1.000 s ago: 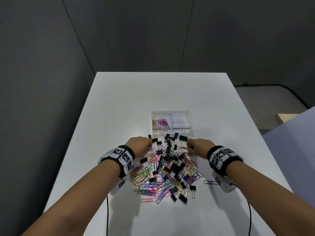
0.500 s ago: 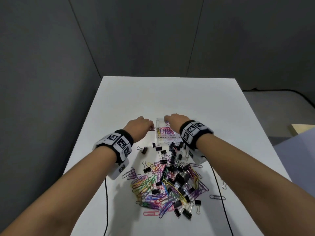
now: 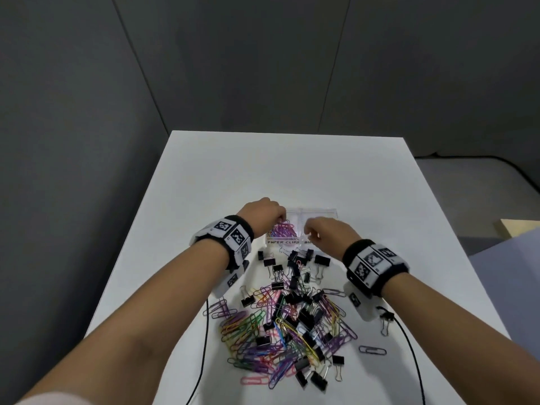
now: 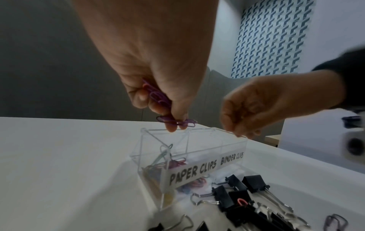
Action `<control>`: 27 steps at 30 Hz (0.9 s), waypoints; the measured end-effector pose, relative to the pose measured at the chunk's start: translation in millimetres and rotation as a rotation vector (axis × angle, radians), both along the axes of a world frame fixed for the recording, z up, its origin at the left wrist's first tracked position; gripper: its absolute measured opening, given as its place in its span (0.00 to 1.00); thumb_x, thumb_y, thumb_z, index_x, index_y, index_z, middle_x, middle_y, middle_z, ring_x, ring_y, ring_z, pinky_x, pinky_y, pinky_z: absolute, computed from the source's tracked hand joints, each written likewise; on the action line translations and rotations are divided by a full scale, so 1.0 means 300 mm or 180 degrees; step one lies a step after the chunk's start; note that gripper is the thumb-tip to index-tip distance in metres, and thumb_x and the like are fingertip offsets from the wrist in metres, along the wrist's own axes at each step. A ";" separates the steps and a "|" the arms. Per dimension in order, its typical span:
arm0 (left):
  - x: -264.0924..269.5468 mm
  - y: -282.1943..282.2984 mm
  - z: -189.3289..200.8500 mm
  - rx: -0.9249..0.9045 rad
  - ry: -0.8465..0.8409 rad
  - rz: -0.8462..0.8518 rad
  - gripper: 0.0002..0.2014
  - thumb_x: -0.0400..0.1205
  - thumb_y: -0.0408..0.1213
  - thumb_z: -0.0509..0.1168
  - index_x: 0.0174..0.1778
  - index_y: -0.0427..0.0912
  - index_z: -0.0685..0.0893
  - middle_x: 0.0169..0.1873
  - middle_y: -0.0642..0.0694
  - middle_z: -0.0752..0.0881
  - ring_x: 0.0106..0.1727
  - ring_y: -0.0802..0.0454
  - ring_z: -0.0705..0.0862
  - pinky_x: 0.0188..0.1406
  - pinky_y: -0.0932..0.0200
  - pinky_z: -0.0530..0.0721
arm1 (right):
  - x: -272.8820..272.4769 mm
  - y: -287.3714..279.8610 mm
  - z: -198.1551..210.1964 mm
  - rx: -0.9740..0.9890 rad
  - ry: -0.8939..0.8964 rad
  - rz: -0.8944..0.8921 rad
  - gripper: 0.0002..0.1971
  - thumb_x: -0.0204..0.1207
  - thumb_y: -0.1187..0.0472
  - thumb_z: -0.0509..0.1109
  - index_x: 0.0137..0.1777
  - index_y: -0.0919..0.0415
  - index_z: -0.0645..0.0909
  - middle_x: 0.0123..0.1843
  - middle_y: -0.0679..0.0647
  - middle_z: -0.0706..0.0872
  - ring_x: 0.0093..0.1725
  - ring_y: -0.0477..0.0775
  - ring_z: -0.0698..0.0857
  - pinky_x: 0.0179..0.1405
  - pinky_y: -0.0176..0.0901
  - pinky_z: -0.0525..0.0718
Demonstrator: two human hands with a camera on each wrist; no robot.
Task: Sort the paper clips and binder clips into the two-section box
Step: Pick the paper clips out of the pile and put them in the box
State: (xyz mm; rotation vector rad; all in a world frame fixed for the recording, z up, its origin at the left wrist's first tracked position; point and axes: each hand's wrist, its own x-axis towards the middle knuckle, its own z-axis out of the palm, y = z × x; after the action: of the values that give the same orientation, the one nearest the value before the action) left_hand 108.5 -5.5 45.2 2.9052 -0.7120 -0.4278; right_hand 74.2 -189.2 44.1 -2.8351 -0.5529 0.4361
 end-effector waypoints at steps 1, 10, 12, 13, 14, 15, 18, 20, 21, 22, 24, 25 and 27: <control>0.009 -0.017 -0.006 0.0026 0.0018 -0.0044 0.14 0.87 0.36 0.54 0.63 0.43 0.81 0.61 0.44 0.83 0.65 0.45 0.77 0.55 0.51 0.78 | -0.025 -0.018 -0.010 -0.0026 0.0039 0.0009 0.10 0.82 0.63 0.58 0.58 0.61 0.78 0.57 0.55 0.85 0.53 0.55 0.83 0.44 0.37 0.72; -0.042 -0.090 -0.027 0.0303 -0.0564 -0.0937 0.14 0.86 0.40 0.55 0.60 0.43 0.83 0.58 0.46 0.84 0.59 0.46 0.81 0.49 0.57 0.75 | -0.173 -0.110 -0.137 -0.0434 0.0560 0.0031 0.09 0.79 0.60 0.62 0.55 0.60 0.79 0.55 0.55 0.85 0.54 0.56 0.83 0.47 0.43 0.78; -0.096 -0.107 -0.056 0.0219 -0.0276 -0.1262 0.13 0.85 0.37 0.57 0.60 0.43 0.83 0.56 0.45 0.84 0.57 0.47 0.82 0.53 0.58 0.79 | -0.186 -0.114 -0.158 -0.0494 0.0559 0.0016 0.08 0.79 0.61 0.62 0.54 0.60 0.80 0.55 0.55 0.86 0.55 0.56 0.83 0.46 0.43 0.78; -0.124 -0.115 -0.073 0.0247 -0.0105 -0.1410 0.13 0.84 0.36 0.59 0.62 0.43 0.83 0.57 0.45 0.84 0.57 0.46 0.82 0.54 0.56 0.80 | -0.192 -0.113 -0.167 -0.0531 0.0558 0.0000 0.08 0.78 0.62 0.62 0.53 0.60 0.80 0.55 0.56 0.85 0.55 0.56 0.83 0.45 0.43 0.77; -0.150 -0.121 -0.091 0.0327 0.0025 -0.1519 0.13 0.83 0.36 0.60 0.63 0.44 0.82 0.57 0.44 0.83 0.58 0.46 0.82 0.54 0.54 0.81 | -0.197 -0.111 -0.173 -0.0566 0.0556 -0.0021 0.08 0.78 0.63 0.61 0.53 0.60 0.80 0.55 0.56 0.85 0.55 0.57 0.82 0.44 0.42 0.76; -0.169 -0.125 -0.107 0.0423 0.0092 -0.1567 0.14 0.83 0.35 0.60 0.64 0.44 0.82 0.58 0.44 0.82 0.58 0.45 0.81 0.53 0.53 0.81 | -0.201 -0.108 -0.179 -0.0589 0.0560 -0.0058 0.08 0.78 0.64 0.61 0.52 0.61 0.80 0.55 0.57 0.85 0.56 0.57 0.82 0.45 0.43 0.75; -0.201 -0.125 -0.133 0.0509 0.0059 -0.1439 0.13 0.84 0.33 0.60 0.63 0.41 0.81 0.59 0.41 0.80 0.56 0.41 0.82 0.48 0.49 0.82 | -0.209 -0.099 -0.183 -0.0557 0.0566 -0.0142 0.07 0.79 0.64 0.60 0.50 0.59 0.79 0.56 0.58 0.84 0.56 0.58 0.82 0.50 0.46 0.79; -0.209 -0.119 -0.134 0.0519 0.0031 -0.1346 0.10 0.84 0.31 0.58 0.59 0.37 0.81 0.59 0.39 0.79 0.53 0.40 0.83 0.43 0.50 0.81 | -0.209 -0.094 -0.182 -0.0491 0.0580 -0.0135 0.05 0.79 0.65 0.60 0.44 0.55 0.76 0.58 0.58 0.82 0.56 0.59 0.82 0.52 0.47 0.80; -0.213 -0.114 -0.134 0.0525 0.0031 -0.1325 0.09 0.84 0.30 0.58 0.58 0.36 0.80 0.58 0.39 0.78 0.51 0.40 0.83 0.42 0.51 0.80 | -0.209 -0.093 -0.182 -0.0461 0.0586 -0.0140 0.06 0.79 0.65 0.60 0.43 0.54 0.73 0.59 0.58 0.81 0.56 0.59 0.82 0.52 0.47 0.80; -0.216 -0.107 -0.132 0.0526 0.0023 -0.1317 0.09 0.84 0.29 0.57 0.57 0.36 0.80 0.57 0.39 0.79 0.51 0.39 0.84 0.41 0.51 0.80 | -0.209 -0.092 -0.182 -0.0435 0.0583 -0.0158 0.06 0.79 0.65 0.61 0.42 0.54 0.72 0.59 0.58 0.80 0.54 0.58 0.82 0.52 0.46 0.80; -0.219 -0.086 -0.123 0.0474 -0.0054 -0.1301 0.09 0.85 0.30 0.57 0.58 0.35 0.79 0.55 0.39 0.80 0.50 0.40 0.83 0.40 0.52 0.78 | -0.206 -0.093 -0.188 -0.0400 0.0594 -0.0232 0.07 0.78 0.65 0.62 0.39 0.55 0.71 0.58 0.58 0.78 0.49 0.56 0.80 0.50 0.44 0.78; -0.219 -0.074 -0.116 0.0426 -0.0123 -0.1302 0.10 0.85 0.30 0.57 0.58 0.36 0.80 0.54 0.39 0.80 0.50 0.41 0.83 0.40 0.53 0.78 | -0.205 -0.094 -0.189 -0.0400 0.0616 -0.0261 0.09 0.78 0.66 0.62 0.37 0.55 0.70 0.56 0.58 0.78 0.47 0.55 0.78 0.48 0.43 0.77; -0.219 -0.039 -0.104 0.0338 -0.0232 -0.1310 0.10 0.85 0.32 0.58 0.59 0.36 0.81 0.53 0.40 0.82 0.52 0.42 0.82 0.44 0.53 0.79 | -0.206 -0.092 -0.191 -0.0428 0.0689 -0.0278 0.12 0.78 0.66 0.60 0.34 0.54 0.67 0.49 0.55 0.75 0.44 0.52 0.74 0.44 0.40 0.73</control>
State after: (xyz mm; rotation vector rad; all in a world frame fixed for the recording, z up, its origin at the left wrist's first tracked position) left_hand 42.7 -17.0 13.9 2.8743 -1.3463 -0.4096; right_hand 12.5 -216.6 -13.1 -2.8729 -0.3686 0.7788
